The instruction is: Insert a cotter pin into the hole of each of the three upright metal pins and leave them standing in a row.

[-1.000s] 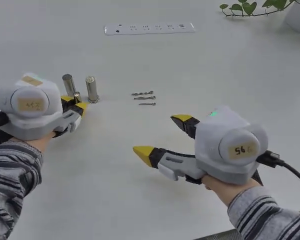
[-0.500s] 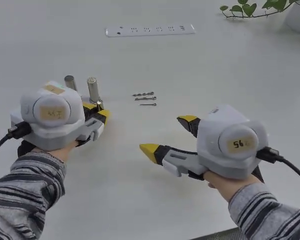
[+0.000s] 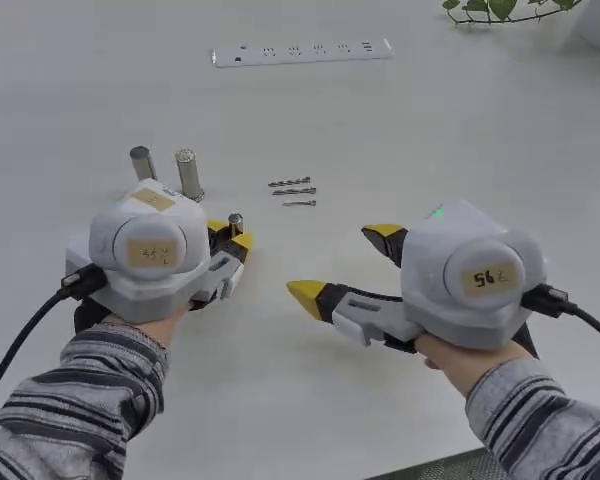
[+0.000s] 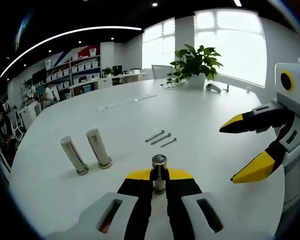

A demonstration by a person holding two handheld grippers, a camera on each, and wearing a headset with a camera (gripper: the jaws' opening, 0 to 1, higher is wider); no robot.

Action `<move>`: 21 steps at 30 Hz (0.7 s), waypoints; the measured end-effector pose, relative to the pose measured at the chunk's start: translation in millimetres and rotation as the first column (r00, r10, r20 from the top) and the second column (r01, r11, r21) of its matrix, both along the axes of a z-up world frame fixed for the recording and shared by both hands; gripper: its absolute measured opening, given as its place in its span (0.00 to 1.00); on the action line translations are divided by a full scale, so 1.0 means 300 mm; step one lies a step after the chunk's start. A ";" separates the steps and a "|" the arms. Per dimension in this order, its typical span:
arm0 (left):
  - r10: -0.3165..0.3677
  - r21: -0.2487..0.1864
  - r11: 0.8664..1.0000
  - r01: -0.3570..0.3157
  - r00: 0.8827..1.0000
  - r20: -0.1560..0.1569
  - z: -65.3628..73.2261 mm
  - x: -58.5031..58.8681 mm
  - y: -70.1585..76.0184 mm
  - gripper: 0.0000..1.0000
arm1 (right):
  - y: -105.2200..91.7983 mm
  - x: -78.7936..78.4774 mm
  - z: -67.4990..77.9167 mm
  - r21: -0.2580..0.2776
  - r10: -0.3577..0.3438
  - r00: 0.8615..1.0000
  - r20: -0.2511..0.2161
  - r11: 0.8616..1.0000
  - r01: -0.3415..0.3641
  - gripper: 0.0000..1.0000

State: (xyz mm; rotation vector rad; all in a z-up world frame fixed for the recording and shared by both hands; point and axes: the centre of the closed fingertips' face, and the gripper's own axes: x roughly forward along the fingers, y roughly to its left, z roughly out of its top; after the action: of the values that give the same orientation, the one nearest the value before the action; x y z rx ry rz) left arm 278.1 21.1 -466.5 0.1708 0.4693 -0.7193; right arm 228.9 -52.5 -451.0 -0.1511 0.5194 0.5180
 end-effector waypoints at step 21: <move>0.056 0.012 0.998 -0.055 0.997 -0.050 -0.025 -0.007 0.045 0.25 | -0.019 0.007 0.001 0.031 -0.023 1.000 -0.021 0.999 0.024 0.54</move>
State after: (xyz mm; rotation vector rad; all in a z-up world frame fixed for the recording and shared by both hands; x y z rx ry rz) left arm 276.0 34.7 -474.0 0.1497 0.5238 -0.6677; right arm 231.0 -58.2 -450.7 -0.1097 0.5319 0.5049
